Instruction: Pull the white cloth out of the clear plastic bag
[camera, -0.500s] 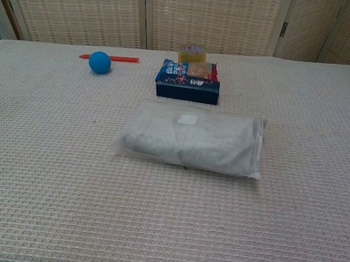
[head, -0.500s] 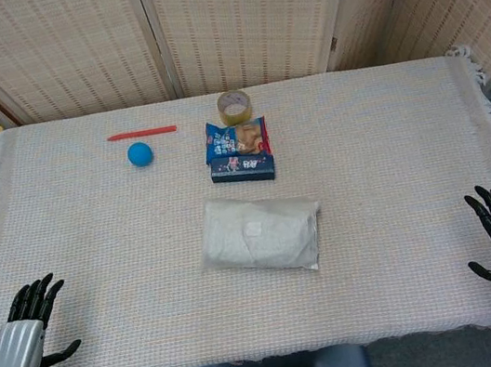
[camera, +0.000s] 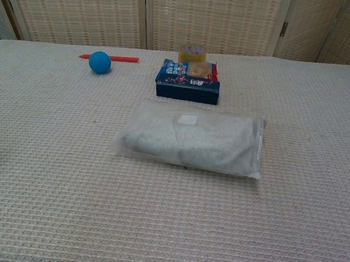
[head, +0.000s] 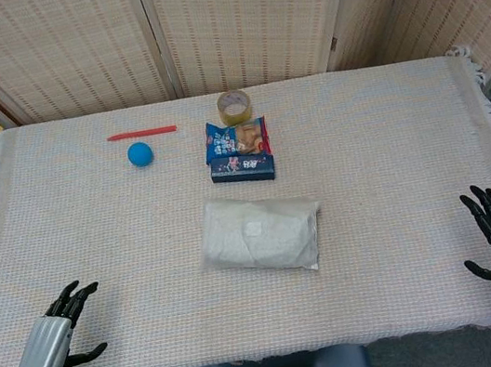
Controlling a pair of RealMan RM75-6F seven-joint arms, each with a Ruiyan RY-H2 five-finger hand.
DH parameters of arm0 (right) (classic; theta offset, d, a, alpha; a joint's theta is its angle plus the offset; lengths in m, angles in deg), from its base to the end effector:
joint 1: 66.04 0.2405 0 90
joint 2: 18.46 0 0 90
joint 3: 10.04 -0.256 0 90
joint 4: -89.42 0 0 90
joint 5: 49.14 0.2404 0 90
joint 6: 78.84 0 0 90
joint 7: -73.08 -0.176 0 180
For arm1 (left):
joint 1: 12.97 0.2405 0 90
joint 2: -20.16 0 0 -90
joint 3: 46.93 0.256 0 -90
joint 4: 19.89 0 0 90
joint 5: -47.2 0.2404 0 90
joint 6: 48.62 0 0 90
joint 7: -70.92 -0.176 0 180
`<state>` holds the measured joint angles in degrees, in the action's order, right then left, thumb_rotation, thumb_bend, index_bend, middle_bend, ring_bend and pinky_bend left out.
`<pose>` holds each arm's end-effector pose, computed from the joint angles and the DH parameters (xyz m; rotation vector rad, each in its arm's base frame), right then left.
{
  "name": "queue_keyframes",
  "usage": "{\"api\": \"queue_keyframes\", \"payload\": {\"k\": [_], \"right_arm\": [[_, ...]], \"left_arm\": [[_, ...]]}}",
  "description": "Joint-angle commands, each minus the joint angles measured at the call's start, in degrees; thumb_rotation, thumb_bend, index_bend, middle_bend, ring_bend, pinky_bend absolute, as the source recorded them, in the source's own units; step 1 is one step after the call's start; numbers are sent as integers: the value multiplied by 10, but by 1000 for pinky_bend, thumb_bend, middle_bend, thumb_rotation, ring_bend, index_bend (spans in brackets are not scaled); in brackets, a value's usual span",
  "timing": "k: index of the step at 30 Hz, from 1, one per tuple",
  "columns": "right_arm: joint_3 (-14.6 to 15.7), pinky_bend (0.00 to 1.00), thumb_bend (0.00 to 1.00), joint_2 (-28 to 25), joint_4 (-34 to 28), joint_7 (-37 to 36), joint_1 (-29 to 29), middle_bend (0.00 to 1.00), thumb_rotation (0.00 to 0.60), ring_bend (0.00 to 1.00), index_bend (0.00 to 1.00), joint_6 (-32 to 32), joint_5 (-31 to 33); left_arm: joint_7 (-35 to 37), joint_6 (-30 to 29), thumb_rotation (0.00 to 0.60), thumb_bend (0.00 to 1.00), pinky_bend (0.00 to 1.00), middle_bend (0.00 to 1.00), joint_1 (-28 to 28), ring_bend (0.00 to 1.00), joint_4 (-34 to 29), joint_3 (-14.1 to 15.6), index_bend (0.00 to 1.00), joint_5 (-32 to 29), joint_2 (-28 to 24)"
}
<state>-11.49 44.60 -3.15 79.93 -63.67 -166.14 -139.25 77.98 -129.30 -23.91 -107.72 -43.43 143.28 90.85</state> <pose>-0.3207 -0.1955 0.1338 1.4554 -0.7862 0.8193 -0.2907 0.2150 0.0587 -1.6646 -1.0275 -1.0523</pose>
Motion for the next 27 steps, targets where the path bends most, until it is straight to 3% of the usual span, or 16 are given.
{"api": "queue_keyframes", "payload": {"k": [1,3,7,11,16,21,27], "right_arm": [[-1,0,62,7,2,6,6,0,600,0,0,10,4],[-2,0,64,12,4,9,11,0,600,0,0,18,3],[-8,0,61,23,10,8,25,0,600,0,0,34,6],[-12,0,61,27,15,6,36,0,600,0,0,51,14],[-18,0,62,25,21,4,50,0,600,0,0,74,27],[-26,0,64,23,26,-6,66,0,600,0,0,95,35],[-37,0,63,27,44,-28,90,0,600,0,0,131,55]], "left_arm": [[-15,35,600,71,491,386,-23,267,-27,3,165,0,-11],[-23,43,600,74,601,496,-31,385,-39,-5,183,-6,-8],[31,47,600,114,876,876,-34,765,-54,-24,309,-40,31],[68,85,600,189,993,999,-47,955,-70,-35,427,-80,46],[60,147,600,250,1000,1000,-73,1000,-86,-50,505,-138,65],[27,212,600,300,1000,1000,-102,1000,-94,-72,492,-218,87],[-26,223,600,278,1000,1000,-125,1000,-78,-101,446,-281,129]]}}
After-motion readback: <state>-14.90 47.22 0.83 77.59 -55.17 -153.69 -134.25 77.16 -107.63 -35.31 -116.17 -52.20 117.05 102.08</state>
